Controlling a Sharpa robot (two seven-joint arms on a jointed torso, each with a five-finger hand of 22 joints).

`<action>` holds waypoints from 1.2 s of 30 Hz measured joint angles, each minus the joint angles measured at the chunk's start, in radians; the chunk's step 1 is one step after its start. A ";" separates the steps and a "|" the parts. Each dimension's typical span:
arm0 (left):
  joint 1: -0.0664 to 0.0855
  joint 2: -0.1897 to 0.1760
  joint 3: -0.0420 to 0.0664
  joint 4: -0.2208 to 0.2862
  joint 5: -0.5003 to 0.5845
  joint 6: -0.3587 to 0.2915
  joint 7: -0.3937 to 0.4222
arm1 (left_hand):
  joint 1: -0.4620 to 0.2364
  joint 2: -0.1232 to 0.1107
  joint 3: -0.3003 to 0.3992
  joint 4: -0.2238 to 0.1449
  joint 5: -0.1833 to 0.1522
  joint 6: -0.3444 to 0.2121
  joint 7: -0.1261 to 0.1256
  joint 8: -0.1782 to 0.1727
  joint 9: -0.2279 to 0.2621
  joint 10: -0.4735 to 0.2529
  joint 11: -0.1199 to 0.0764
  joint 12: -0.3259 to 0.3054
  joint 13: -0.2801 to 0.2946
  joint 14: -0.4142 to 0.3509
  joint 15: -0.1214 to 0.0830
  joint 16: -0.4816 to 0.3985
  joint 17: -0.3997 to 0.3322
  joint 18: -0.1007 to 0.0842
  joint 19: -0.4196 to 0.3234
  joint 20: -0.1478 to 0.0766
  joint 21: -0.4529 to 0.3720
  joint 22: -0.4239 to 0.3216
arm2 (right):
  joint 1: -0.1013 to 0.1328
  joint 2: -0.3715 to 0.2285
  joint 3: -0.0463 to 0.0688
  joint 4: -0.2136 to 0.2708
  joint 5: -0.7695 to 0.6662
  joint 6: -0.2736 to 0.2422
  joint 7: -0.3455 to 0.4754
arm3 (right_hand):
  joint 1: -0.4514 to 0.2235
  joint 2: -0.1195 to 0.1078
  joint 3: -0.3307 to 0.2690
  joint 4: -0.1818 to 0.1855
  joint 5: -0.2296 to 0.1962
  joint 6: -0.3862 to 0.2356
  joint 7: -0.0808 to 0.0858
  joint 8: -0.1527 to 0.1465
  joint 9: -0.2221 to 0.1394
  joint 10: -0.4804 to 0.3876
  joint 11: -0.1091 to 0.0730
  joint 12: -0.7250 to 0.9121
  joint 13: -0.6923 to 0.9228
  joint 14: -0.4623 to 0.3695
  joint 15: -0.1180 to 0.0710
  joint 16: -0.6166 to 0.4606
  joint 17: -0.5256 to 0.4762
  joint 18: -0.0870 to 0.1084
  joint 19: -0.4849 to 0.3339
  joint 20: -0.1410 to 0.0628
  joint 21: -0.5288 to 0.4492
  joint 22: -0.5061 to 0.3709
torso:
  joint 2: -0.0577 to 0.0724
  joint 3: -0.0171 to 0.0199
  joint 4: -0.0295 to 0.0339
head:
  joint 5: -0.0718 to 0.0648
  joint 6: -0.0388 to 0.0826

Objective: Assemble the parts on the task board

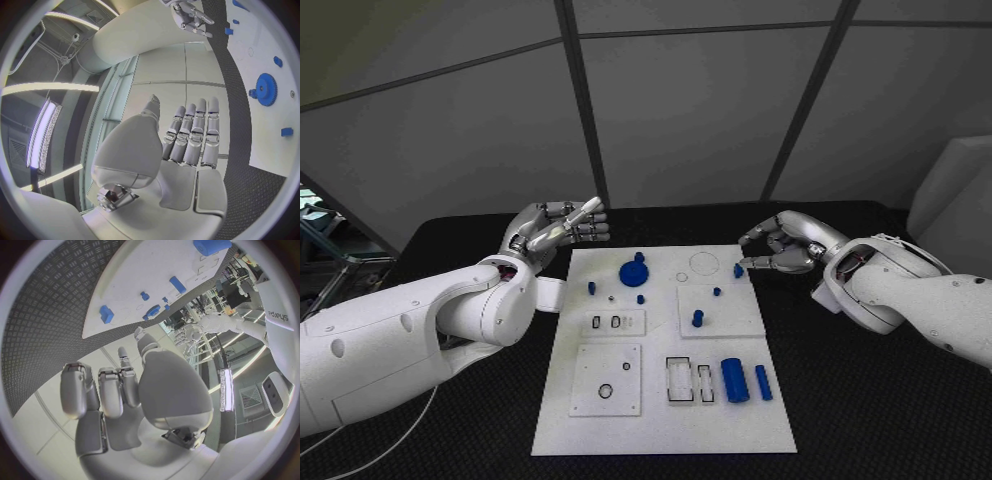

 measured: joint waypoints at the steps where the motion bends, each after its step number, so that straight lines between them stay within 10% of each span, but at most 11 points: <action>1: 0.000 0.001 0.000 -0.001 0.000 0.001 0.000 | 0.000 0.000 0.000 0.000 0.000 0.002 -0.002 0.000 0.000 0.002 -0.002 0.000 0.000 0.000 0.000 0.000 0.000 0.000 0.000 0.000 0.000 0.000 | 0.000 0.000 0.000 -0.008 0.003 0.003 0.006 | 0.000 0.000 -0.001 -0.001 0.000 0.000 0.000 0.000 -0.001 -0.002 -0.002 0.000 0.000 0.000 0.000 0.000 0.000 0.000 -0.002 -0.002 0.000 0.000 | 0.000 0.0000 0.0000 | -0.005 0.000; 19: -0.004 0.013 0.000 -0.012 0.000 0.014 -0.001 | 0.000 0.000 0.000 0.000 0.000 0.003 -0.004 0.000 0.000 0.003 -0.003 0.004 0.000 0.000 0.000 0.000 0.001 0.000 0.000 0.000 0.000 0.000 | -0.007 0.073 0.000 -0.149 -0.011 0.075 0.052 | 0.038 0.014 0.007 -0.029 0.025 0.004 -0.004 0.000 -0.002 0.000 -0.007 0.000 0.000 0.004 -0.004 0.000 0.000 0.000 -0.004 -0.004 0.000 0.000 | 0.001 -0.0040 0.0032 | -0.021 -0.007; 36: -0.004 0.015 0.000 -0.024 0.000 0.020 -0.005 | 0.004 0.004 -0.003 -0.003 0.000 0.003 -0.003 -0.004 0.000 0.003 -0.003 0.004 0.000 0.003 0.003 0.000 0.002 0.000 0.000 0.000 0.005 0.001 | -0.029 0.092 -0.001 -0.183 -0.052 0.116 0.053 | 0.049 0.014 0.010 -0.037 0.029 0.017 -0.005 0.000 -0.002 0.000 -0.007 0.000 0.000 0.004 -0.004 0.000 0.001 0.000 -0.004 -0.004 0.000 0.000 | 0.001 -0.0054 0.0029 | -0.021 -0.012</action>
